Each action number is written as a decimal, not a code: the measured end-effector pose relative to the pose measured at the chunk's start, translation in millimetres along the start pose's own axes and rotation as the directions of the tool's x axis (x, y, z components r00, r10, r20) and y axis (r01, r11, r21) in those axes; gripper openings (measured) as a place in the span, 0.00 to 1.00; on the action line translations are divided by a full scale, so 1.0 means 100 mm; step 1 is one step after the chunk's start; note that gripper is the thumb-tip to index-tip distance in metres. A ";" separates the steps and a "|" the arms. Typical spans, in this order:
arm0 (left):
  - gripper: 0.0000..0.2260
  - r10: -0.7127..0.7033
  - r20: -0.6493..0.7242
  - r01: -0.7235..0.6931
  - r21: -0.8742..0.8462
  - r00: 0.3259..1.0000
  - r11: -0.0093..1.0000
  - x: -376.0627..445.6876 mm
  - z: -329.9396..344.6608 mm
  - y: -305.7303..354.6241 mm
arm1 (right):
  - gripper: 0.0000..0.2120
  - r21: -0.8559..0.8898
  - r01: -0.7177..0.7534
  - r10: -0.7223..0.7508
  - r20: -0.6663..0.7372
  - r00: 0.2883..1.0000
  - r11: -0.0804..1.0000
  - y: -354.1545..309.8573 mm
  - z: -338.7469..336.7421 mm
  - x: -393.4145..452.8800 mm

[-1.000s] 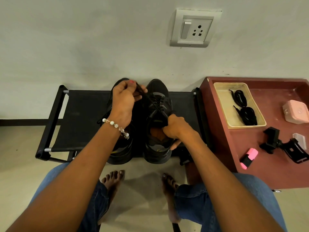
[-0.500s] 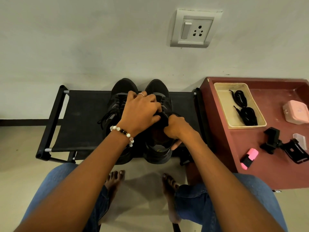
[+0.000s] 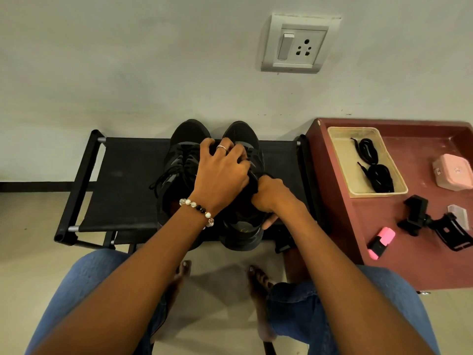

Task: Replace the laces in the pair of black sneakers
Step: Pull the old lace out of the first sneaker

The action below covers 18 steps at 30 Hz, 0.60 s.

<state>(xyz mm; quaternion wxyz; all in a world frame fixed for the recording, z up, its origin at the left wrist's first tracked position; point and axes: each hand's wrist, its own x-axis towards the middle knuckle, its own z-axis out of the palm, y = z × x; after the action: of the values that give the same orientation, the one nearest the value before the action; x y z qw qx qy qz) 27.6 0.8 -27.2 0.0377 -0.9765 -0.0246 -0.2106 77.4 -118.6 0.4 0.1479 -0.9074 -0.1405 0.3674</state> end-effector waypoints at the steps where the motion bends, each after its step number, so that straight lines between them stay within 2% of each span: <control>1: 0.05 -0.021 0.011 0.022 -0.044 1.000 0.999 0.01 0.00 -0.01 | 0.08 0.004 0.004 -0.004 0.003 1.000 1.000 0.00 0.00 0.00; 3: 0.06 -0.120 0.124 0.143 -0.192 0.985 0.971 0.04 -0.03 -0.07 | 0.05 0.014 0.008 -0.008 0.008 1.000 1.000 0.00 -0.01 0.00; 5: 0.05 -0.230 0.240 0.309 -0.380 0.943 0.872 0.07 -0.06 -0.14 | 0.05 0.016 0.005 -0.005 0.012 1.000 1.000 -0.01 -0.02 -0.01; 7: 0.04 -0.351 0.273 0.443 -0.596 0.896 0.669 0.10 -0.12 -0.17 | 0.11 0.026 0.008 -0.008 0.018 1.000 1.000 -0.01 -0.02 -0.02; 10: 0.05 -0.564 0.385 0.596 -0.763 0.730 0.251 0.17 -0.18 -0.25 | 0.16 0.018 -0.008 0.007 0.018 1.000 1.000 -0.01 -0.01 -0.01; 12: 0.05 -0.569 0.516 0.585 -0.807 0.640 -0.073 0.18 -0.22 -0.28 | 0.16 0.017 -0.006 0.005 0.022 1.000 1.000 -0.01 0.00 0.00; 14: 0.06 -0.480 0.635 0.508 -0.772 0.605 -0.382 0.19 -0.28 -0.24 | 0.15 0.012 0.007 -0.007 0.015 1.000 1.000 -0.02 0.00 -0.01; 15: 0.06 -0.432 0.675 0.473 -0.732 0.598 -0.490 0.19 -0.29 -0.21 | 0.14 0.005 0.013 -0.013 0.007 1.000 1.000 -0.01 0.00 -0.01; 16: 0.07 -0.398 0.701 0.454 -0.698 0.592 -0.553 0.19 -0.30 -0.17 | 0.14 -0.002 0.016 -0.016 -0.002 1.000 1.000 -0.01 0.00 -0.01; 18: 0.09 -0.349 0.733 0.456 -0.652 0.583 -0.606 0.20 -0.30 -0.12 | 0.15 -0.009 0.011 -0.011 -0.016 1.000 1.000 -0.01 0.01 -0.01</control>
<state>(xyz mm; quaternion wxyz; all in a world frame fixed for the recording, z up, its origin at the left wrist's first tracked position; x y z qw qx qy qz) 32.4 10.4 9.0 -0.8338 -0.4574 -0.2940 -0.0955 75.3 -118.0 0.9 0.1471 -0.9102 -0.1457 0.3588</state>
